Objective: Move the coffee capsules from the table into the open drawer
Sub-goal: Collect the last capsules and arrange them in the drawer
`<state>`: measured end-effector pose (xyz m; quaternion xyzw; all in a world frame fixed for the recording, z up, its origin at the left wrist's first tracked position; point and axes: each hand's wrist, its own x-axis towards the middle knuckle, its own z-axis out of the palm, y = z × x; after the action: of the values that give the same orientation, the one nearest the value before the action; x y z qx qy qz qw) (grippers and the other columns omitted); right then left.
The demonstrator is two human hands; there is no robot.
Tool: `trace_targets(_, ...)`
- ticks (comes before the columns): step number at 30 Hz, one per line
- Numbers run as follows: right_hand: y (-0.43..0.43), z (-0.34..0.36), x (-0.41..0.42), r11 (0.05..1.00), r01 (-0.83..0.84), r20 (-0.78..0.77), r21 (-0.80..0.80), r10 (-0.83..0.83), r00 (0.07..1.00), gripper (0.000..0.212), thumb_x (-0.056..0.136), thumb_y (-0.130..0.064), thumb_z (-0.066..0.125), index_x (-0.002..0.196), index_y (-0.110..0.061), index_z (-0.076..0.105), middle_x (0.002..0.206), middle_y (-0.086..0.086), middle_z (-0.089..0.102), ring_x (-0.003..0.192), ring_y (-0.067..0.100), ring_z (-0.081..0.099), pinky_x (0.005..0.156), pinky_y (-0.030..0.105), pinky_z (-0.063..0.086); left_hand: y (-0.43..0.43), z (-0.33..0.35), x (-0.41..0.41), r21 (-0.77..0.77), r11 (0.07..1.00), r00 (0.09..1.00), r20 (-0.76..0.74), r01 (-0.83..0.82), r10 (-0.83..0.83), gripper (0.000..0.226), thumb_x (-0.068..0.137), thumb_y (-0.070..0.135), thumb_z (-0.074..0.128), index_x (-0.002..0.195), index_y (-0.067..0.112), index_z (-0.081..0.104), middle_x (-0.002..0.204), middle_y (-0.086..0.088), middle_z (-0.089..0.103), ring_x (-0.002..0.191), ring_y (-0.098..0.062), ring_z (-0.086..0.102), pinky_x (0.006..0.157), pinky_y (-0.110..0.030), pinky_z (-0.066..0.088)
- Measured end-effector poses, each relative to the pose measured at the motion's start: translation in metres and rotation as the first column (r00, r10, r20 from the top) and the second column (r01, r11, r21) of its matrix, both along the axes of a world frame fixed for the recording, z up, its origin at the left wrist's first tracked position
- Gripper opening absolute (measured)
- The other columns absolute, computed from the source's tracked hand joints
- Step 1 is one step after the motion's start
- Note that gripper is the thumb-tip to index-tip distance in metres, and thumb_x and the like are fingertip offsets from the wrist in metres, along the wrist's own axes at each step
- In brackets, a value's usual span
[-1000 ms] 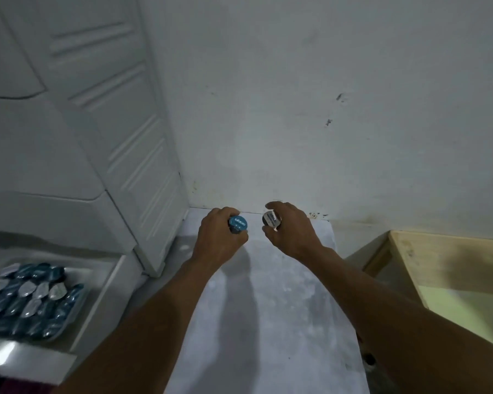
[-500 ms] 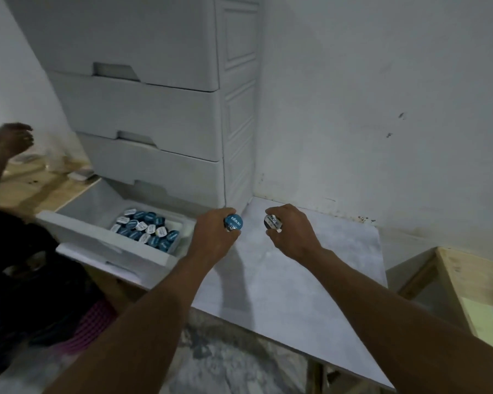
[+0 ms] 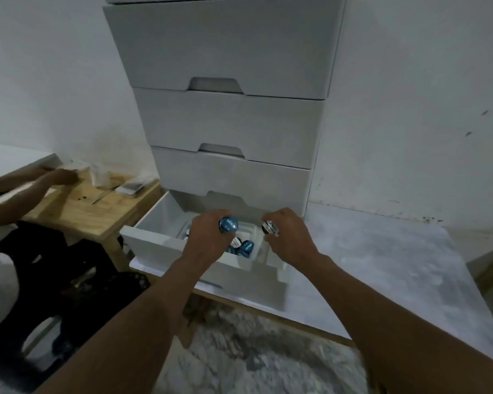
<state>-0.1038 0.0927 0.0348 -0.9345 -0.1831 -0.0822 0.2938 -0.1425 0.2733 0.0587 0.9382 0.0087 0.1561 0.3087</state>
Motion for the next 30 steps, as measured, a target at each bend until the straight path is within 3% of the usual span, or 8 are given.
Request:
trace_targets(4, 0.032, -0.012, 0.004, 0.999, 0.037, -0.035, -0.018, -0.038, 0.999, 0.018, 0.074, -0.009, 0.073, 0.086, -0.017, 0.063, 0.093, 0.009, 0.059, 0.093, 0.025, 0.055, 0.07, 0.023, 0.033, 0.037, -0.007, 0.011, 0.004, 1.0, 0.999, -0.031, 0.015, -0.015, 0.029, 0.076, 0.012, 0.074, 0.104, 0.012, 0.067, 0.099, -0.003, 0.068, 0.086, -0.014, 0.058, 0.08, -0.02, 0.04)
trace_targets(8, 0.05, -0.025, 0.019, 0.998, 0.067, -0.066, -0.007, -0.067, 0.996, 0.027, 0.076, -0.015, 0.073, 0.102, -0.016, 0.066, 0.098, 0.01, 0.06, 0.094, 0.023, 0.055, 0.073, 0.022, 0.036, 0.054, -0.019, 0.035, 0.033, 0.997, 0.996, -0.058, 0.063, -0.061, 0.018, 0.074, 0.011, 0.073, 0.091, 0.014, 0.069, 0.087, -0.001, 0.068, 0.077, -0.011, 0.056, 0.071, -0.021, 0.041)
trace_targets(12, 0.061, -0.041, 0.045, 0.996, 0.091, -0.087, -0.003, -0.091, 0.992, 0.039, 0.081, -0.012, 0.069, 0.119, -0.015, 0.063, 0.109, 0.009, 0.054, 0.099, 0.022, 0.055, 0.08, 0.02, 0.039, 0.064, -0.035, 0.07, 0.082, 0.988, 0.982, -0.153, 0.128, -0.114, 0.019, 0.068, 0.02, 0.073, 0.084, 0.026, 0.065, 0.085, -0.002, 0.064, 0.079, -0.02, 0.062, 0.065, -0.022, 0.041)
trace_targets(17, 0.07, -0.069, 0.078, 0.996, 0.066, -0.163, -0.058, -0.075, 0.984, 0.04, 0.083, -0.008, 0.066, 0.122, -0.015, 0.061, 0.114, 0.01, 0.056, 0.104, 0.025, 0.055, 0.086, 0.027, 0.044, 0.071, -0.057, 0.106, 0.143, 0.97, 0.96, -0.228, 0.197, -0.161, 0.039, 0.076, 0.015, 0.072, 0.114, 0.016, 0.064, 0.111, -0.004, 0.058, 0.099, -0.018, 0.056, 0.081, -0.017, 0.035)
trace_targets(21, 0.072, -0.084, 0.1, 0.993, 0.018, -0.228, -0.114, -0.044, 0.973, 0.041, 0.082, -0.008, 0.065, 0.122, -0.015, 0.062, 0.116, 0.012, 0.06, 0.106, 0.026, 0.055, 0.088, 0.03, 0.043, 0.074, -0.076, 0.134, 0.15, 0.959, 0.938, -0.291, 0.241, -0.19, 0.039, 0.076, 0.016, 0.071, 0.114, 0.017, 0.066, 0.112, -0.006, 0.062, 0.099, -0.02, 0.058, 0.078, -0.015, 0.032)
trace_targets(25, 0.073, -0.091, 0.118, 0.993, 0.049, -0.266, -0.11, -0.077, 0.961, 0.046, 0.081, -0.01, 0.068, 0.126, -0.013, 0.059, 0.121, 0.011, 0.059, 0.111, 0.026, 0.055, 0.096, 0.032, 0.044, 0.073, -0.091, 0.158, 0.133, 0.945, 0.914, -0.323, 0.299, -0.244, 0.033, 0.075, 0.012, 0.07, 0.108, 0.013, 0.068, 0.105, -0.01, 0.063, 0.096, -0.024, 0.061, 0.077, -0.023, 0.041)
trace_targets(30, 0.074, -0.101, 0.131, 0.988, 0.1, -0.274, -0.122, -0.13, 0.953, 0.047, 0.08, -0.01, 0.069, 0.125, -0.011, 0.058, 0.12, 0.011, 0.055, 0.11, 0.025, 0.053, 0.096, 0.03, 0.043, 0.075, -0.104, 0.183, 0.097, 0.926, 0.894, -0.315, 0.365, -0.319, 0.045, 0.078, 0.015, 0.072, 0.121, 0.011, 0.061, 0.121, -0.011, 0.055, 0.105, -0.023, 0.056, 0.092, -0.026, 0.045)
